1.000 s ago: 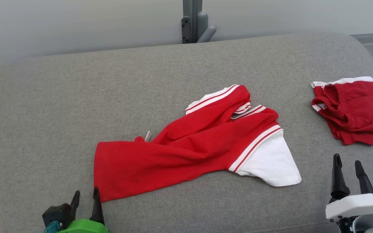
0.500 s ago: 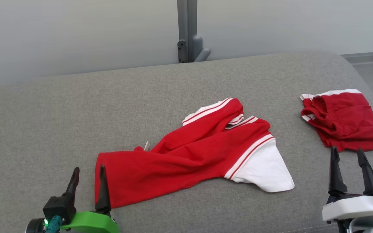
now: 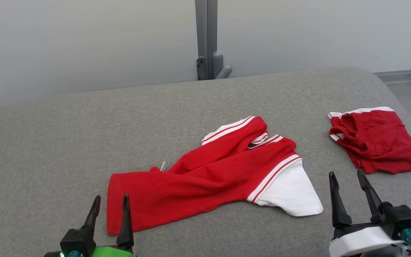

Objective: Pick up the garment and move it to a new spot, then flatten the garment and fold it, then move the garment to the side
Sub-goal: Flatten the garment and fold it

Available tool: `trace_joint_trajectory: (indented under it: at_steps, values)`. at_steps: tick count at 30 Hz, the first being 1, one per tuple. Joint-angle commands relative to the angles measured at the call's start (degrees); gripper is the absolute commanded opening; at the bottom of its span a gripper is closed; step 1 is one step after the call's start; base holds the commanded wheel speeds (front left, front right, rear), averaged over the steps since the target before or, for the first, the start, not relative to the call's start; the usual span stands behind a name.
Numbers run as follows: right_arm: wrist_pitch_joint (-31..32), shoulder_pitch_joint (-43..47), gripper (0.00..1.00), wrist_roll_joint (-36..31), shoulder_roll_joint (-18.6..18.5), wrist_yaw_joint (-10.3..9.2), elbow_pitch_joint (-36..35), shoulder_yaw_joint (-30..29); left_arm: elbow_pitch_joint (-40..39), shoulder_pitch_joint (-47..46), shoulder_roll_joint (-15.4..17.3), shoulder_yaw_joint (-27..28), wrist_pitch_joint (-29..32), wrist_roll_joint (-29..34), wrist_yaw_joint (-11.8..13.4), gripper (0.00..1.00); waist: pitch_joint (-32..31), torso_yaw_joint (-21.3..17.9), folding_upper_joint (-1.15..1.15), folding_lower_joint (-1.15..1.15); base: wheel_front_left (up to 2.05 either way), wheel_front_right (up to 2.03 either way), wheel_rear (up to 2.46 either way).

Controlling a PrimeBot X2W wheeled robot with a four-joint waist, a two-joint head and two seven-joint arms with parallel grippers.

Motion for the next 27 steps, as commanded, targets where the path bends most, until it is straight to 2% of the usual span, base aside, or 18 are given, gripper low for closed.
trace_joint_trajectory:
  at_steps: [1,16,27]
  values:
    - [-0.26,0.94,1.0,-0.36,-0.02,-0.03,0.29,-0.01,-0.26,1.02,-0.02,0.35,-0.17,0.38,0.0,1.0,-0.2,0.35,0.0,0.0,0.0,0.0,0.0]
    - [-0.33,-0.9,1.0,-0.02,0.0,-0.03,4.37,1.15,-0.62,1.59,-0.19,1.41,-0.17,0.7,0.18,1.0,-0.37,0.99,0.0,0.0,0.0,0.0,0.0]
    - [-0.34,-2.11,1.0,0.42,0.01,-0.03,5.32,1.69,0.05,0.3,-0.19,-0.16,-0.18,-0.32,0.84,1.0,0.08,1.2,0.0,0.0,0.0,0.0,0.0]
